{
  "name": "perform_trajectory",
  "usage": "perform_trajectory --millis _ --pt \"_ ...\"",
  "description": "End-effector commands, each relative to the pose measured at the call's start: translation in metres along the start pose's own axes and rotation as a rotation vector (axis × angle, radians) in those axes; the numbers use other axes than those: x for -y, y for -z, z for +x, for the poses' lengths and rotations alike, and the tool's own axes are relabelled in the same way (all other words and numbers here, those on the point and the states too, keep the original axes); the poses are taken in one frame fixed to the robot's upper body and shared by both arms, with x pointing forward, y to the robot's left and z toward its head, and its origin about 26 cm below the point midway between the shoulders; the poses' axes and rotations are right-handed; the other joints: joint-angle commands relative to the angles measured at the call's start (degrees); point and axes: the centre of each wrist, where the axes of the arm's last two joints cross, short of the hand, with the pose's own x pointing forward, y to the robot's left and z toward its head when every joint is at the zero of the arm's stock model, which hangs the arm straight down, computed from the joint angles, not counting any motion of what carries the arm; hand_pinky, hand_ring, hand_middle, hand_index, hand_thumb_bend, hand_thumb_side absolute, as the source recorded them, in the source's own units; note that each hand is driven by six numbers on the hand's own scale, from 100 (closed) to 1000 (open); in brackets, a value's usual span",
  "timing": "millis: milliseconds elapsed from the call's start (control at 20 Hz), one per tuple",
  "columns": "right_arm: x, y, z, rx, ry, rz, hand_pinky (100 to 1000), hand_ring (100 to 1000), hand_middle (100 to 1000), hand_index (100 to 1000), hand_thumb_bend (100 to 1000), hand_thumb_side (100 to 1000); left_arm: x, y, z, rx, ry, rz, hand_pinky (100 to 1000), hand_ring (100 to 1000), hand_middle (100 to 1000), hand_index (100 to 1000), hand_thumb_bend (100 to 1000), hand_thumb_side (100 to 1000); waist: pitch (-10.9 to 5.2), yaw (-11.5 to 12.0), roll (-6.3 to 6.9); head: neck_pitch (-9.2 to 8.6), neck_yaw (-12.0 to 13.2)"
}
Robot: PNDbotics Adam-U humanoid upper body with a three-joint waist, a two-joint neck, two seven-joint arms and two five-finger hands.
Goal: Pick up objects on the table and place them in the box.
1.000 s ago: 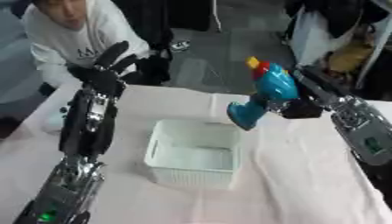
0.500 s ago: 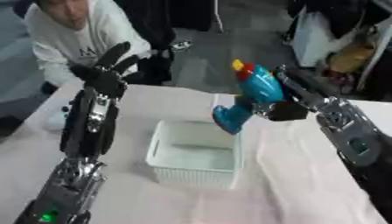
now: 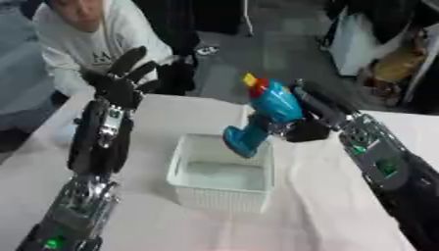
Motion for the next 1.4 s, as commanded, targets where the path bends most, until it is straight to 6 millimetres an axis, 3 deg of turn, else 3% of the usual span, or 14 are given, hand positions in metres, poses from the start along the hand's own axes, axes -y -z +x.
perform_trajectory --millis 50,700,900,950,1000,1050,1100,1150,1200,1250,1300,1350,1400 --pt "0.010 0.006 0.008 0.021 -0.027 -0.013 100 100 100 369 100 621 0.002 0.008 0.008 0.040 -0.012 -0.008 854 929 951 959 326 820 -0.70 0.2 0.10 -0.71 0.5" --pt "0.003 0.005 -0.002 -0.014 -0.035 0.011 100 100 100 373 100 630 0.005 0.010 0.009 0.046 -0.025 -0.014 854 929 951 958 326 821 -0.44 0.8 0.08 -0.84 0.6" --pt "0.003 0.005 -0.003 -0.019 -0.052 0.002 100 100 100 397 100 682 0.005 0.010 0.009 0.047 -0.027 -0.016 854 929 951 958 327 821 -0.39 1.0 0.01 -0.85 0.7" --pt "0.003 0.005 -0.003 -0.015 -0.063 -0.009 100 100 202 472 100 724 0.006 0.010 0.009 0.048 -0.027 -0.016 854 929 951 958 328 820 -0.38 1.0 -0.02 -0.83 0.7" --pt "0.003 0.004 -0.003 -0.010 -0.070 -0.022 100 100 186 461 100 715 0.006 0.010 0.009 0.049 -0.028 -0.016 854 929 951 958 327 820 -0.37 1.0 -0.05 -0.82 0.8" --pt "0.002 0.004 -0.004 -0.003 -0.078 -0.030 100 186 352 561 100 792 0.006 0.010 0.009 0.049 -0.029 -0.017 854 929 951 958 328 821 -0.37 1.1 -0.07 -0.80 0.8" --pt "0.002 0.004 -0.004 0.004 -0.087 -0.032 100 173 337 552 100 792 0.006 0.010 0.009 0.049 -0.029 -0.018 854 929 951 958 328 820 -0.37 1.1 -0.09 -0.77 0.8" --pt "0.001 0.004 -0.004 0.009 -0.093 -0.031 100 299 465 628 100 816 0.006 0.011 0.009 0.049 -0.030 -0.019 854 929 951 957 328 820 -0.36 1.1 -0.09 -0.73 0.8" --pt "0.000 0.004 -0.005 0.015 -0.095 -0.028 100 289 457 623 100 812 0.006 0.011 0.009 0.050 -0.031 -0.020 854 929 951 957 328 820 -0.36 1.1 -0.10 -0.69 0.8" --pt "-0.001 0.004 -0.005 0.019 -0.095 -0.027 100 379 524 667 100 836 0.007 0.011 0.009 0.050 -0.031 -0.021 854 929 951 957 328 820 -0.35 1.1 -0.09 -0.65 0.9" --pt "-0.001 0.004 -0.006 0.023 -0.095 -0.026 100 360 511 659 100 832 0.007 0.011 0.009 0.050 -0.032 -0.021 854 929 951 957 328 821 -0.34 1.1 -0.09 -0.64 0.9" --pt "-0.001 0.004 -0.006 0.025 -0.096 -0.026 100 455 582 697 100 862 0.007 0.011 0.009 0.050 -0.032 -0.021 854 929 951 958 331 821 -0.33 1.2 -0.09 -0.62 0.9" --pt "-0.002 0.004 -0.007 0.028 -0.097 -0.025 100 455 582 697 100 862 0.007 0.011 0.009 0.050 -0.032 -0.022 854 929 951 958 331 821 -0.32 1.1 -0.09 -0.60 0.9"
